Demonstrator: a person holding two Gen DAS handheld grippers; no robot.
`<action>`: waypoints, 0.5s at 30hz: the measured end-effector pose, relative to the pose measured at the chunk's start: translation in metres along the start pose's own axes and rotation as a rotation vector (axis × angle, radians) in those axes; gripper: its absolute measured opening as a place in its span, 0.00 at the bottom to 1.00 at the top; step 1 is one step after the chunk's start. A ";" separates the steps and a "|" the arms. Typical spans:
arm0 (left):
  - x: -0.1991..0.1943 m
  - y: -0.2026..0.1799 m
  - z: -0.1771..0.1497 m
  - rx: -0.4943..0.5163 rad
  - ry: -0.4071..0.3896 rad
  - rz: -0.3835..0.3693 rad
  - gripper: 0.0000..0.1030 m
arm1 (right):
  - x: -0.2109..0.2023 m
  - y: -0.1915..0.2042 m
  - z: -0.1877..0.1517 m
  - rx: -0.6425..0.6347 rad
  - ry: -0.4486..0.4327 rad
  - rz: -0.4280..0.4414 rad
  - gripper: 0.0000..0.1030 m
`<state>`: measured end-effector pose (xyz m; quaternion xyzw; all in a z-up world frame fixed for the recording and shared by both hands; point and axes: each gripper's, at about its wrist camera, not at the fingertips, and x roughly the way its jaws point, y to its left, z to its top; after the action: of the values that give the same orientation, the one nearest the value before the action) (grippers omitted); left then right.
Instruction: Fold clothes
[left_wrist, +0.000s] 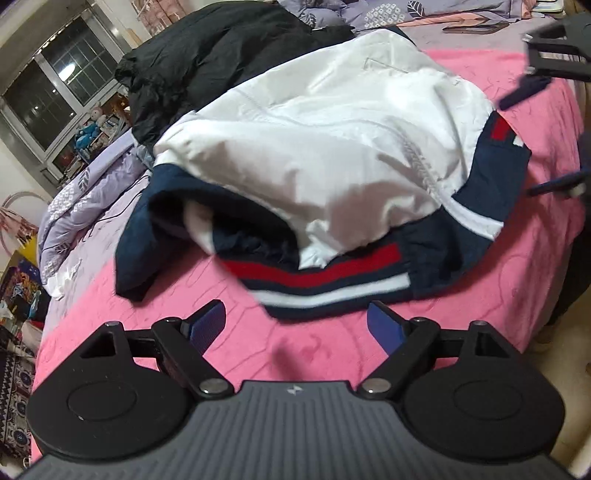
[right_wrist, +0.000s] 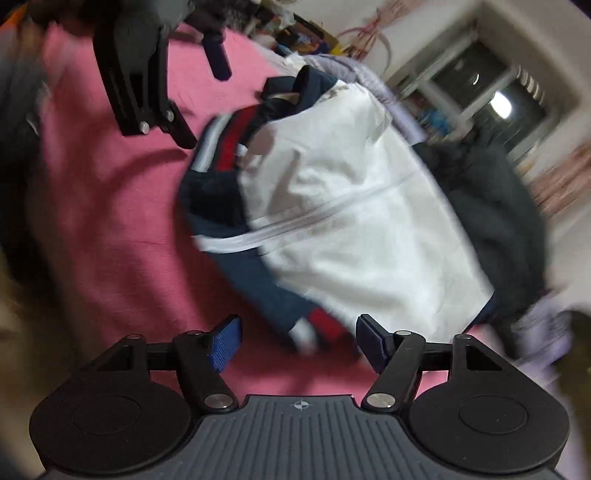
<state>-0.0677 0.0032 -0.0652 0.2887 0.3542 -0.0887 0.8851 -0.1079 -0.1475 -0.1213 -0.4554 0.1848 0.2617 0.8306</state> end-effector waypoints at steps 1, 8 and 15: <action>0.006 0.003 0.004 -0.015 0.004 -0.003 0.84 | 0.009 -0.004 0.008 0.021 0.013 -0.035 0.53; 0.013 0.006 0.018 -0.092 -0.010 -0.027 0.84 | 0.050 -0.120 0.038 0.466 0.019 -0.086 0.54; 0.016 -0.018 0.037 -0.036 -0.087 0.021 0.86 | 0.094 -0.189 0.041 0.767 0.042 -0.026 0.53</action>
<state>-0.0417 -0.0315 -0.0625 0.2724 0.3139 -0.0853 0.9055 0.0833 -0.1722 -0.0270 -0.1190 0.2803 0.1535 0.9401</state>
